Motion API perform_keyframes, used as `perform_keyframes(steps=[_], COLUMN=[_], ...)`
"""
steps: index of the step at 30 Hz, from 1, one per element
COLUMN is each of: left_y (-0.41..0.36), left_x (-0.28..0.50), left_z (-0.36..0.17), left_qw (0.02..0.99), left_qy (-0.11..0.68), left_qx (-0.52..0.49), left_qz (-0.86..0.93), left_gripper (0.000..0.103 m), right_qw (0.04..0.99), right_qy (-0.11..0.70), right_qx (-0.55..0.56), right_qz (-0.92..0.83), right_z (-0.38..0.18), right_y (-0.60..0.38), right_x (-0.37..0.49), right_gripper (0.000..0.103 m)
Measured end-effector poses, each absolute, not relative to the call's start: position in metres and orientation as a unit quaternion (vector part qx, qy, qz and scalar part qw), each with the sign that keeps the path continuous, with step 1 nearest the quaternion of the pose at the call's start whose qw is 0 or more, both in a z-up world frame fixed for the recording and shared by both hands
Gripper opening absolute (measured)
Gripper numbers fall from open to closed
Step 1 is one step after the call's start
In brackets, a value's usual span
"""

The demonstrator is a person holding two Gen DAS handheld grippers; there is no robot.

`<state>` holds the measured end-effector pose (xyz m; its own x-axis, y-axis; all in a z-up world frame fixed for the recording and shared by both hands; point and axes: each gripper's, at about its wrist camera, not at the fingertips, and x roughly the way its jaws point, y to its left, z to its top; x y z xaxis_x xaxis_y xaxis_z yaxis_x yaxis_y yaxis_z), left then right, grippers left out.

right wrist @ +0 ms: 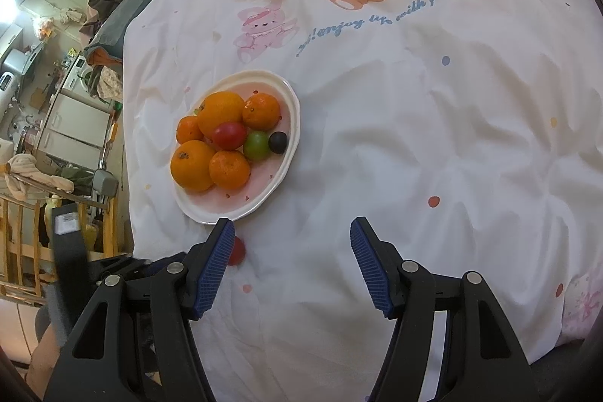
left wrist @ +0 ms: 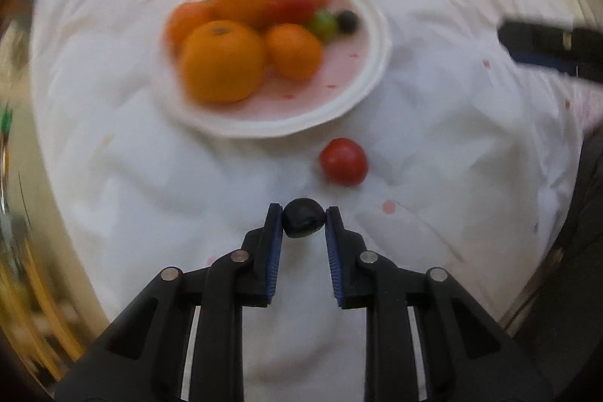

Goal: Organize fruits
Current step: 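Grasp the last dark olive with the left gripper, then grasp the last red cherry tomato with the right gripper while the left holds the olive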

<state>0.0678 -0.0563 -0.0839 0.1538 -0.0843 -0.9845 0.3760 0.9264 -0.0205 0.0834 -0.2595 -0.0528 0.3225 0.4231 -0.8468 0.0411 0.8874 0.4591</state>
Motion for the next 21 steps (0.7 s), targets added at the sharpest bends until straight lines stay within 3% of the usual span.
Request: perform_keyframes(steps=[14, 19, 21], left_y=[0.013, 0.020, 0.021], left_x=[0.060, 0.066, 0.066], left_z=[-0.066, -0.065, -0.063], left_qw=[0.793, 0.800, 0.801], left_qy=[0.609, 0.598, 0.596], left_qx=[-0.022, -0.047, -0.047], left_qz=[-0.011, 0.006, 0.008], left_gripper=[0.019, 0.019, 0.019], right_qw=[0.745, 0.716, 0.714], right_qy=[0.624, 0.650, 0.654], right_qx=[0.140, 0.130, 0.114], right_qz=[0.191, 0.219, 0.224], right_z=[-0.081, -0.103, -0.110], right_y=[-0.198, -0.168, -0.157], right_x=[0.094, 0.102, 0.103], right_gripper=[0.066, 0.046, 0.043])
